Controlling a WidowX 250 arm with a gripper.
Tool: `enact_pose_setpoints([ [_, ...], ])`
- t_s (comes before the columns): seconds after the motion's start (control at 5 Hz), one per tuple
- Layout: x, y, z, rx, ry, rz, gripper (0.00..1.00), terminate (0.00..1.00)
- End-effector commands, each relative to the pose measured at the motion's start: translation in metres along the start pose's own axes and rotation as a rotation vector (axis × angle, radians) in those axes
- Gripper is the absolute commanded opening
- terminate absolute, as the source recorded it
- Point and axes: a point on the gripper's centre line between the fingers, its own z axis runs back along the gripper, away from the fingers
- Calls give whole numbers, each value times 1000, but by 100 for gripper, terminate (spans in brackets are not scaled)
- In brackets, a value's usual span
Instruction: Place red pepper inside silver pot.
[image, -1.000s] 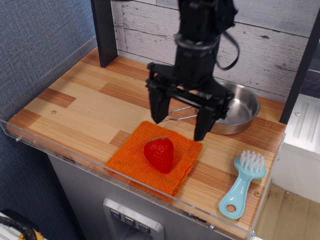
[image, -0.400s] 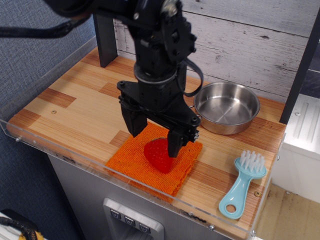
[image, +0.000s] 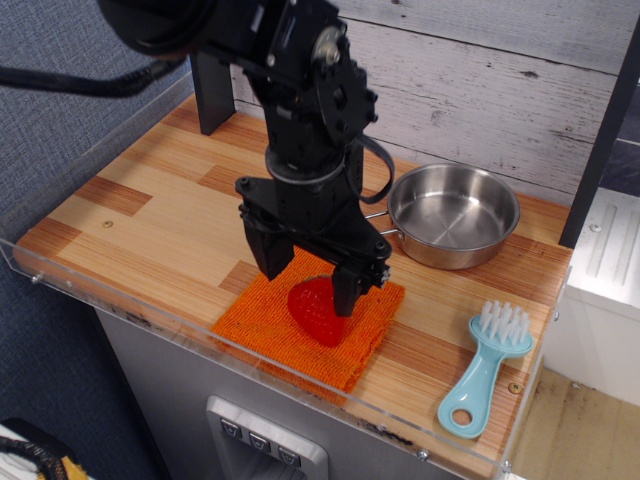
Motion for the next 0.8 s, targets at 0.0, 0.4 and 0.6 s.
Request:
enact_pose_setpoints([
  [0.0, 6, 3, -12, -12, 2, 6, 100, 0],
  [0.4, 3, 0, -19, 7, 61, 21, 0, 0],
  [0.6, 4, -1, -19, 9, 71, 18, 0, 0],
])
